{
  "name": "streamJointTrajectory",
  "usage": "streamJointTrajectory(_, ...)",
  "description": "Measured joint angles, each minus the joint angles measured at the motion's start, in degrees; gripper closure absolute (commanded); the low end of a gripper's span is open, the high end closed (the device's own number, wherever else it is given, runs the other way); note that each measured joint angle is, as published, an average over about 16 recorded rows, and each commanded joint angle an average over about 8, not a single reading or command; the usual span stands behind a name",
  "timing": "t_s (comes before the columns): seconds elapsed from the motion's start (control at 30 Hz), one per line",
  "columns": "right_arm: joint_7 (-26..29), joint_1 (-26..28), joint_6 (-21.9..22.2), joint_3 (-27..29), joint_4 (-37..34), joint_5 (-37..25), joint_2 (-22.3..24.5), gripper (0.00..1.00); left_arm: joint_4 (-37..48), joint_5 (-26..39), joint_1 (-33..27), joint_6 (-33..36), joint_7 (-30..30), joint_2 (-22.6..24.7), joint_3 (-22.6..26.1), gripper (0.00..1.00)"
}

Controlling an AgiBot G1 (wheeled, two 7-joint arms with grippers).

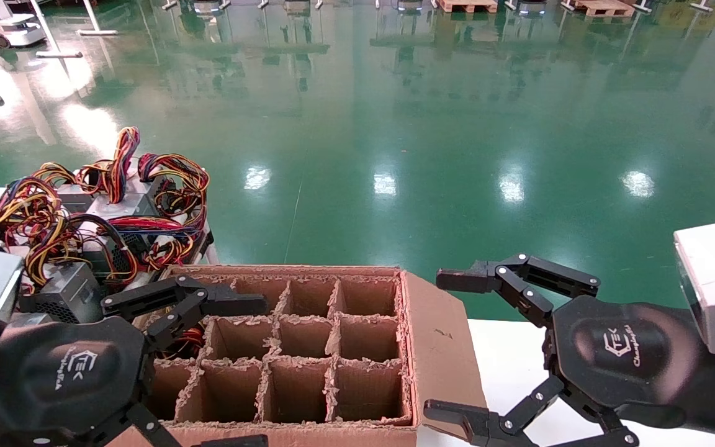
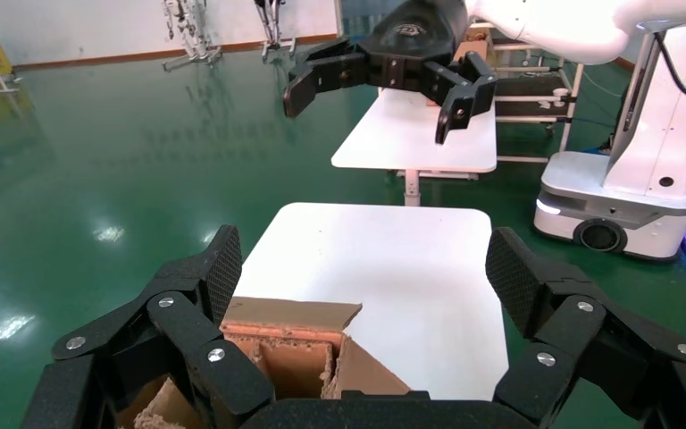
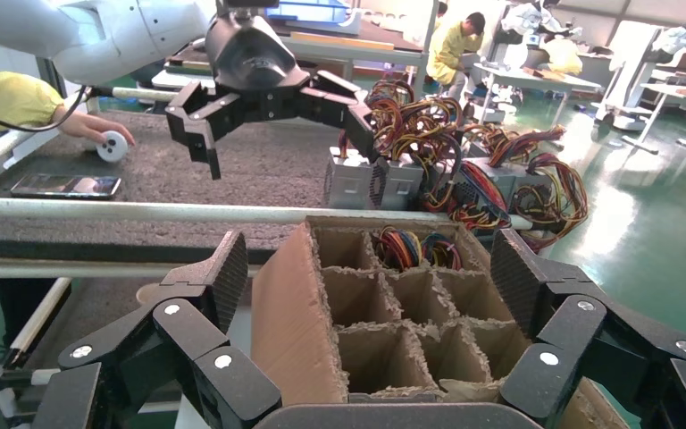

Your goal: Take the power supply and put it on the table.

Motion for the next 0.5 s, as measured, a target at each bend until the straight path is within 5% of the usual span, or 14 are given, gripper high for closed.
streamJointTrajectory(0.5, 0.0, 0.0, 0.0, 0.0, 0.0, 0.0, 0.0, 0.00, 0.4, 0.0, -0.2, -0.2, 0.2, -0.1, -0.2, 0.00)
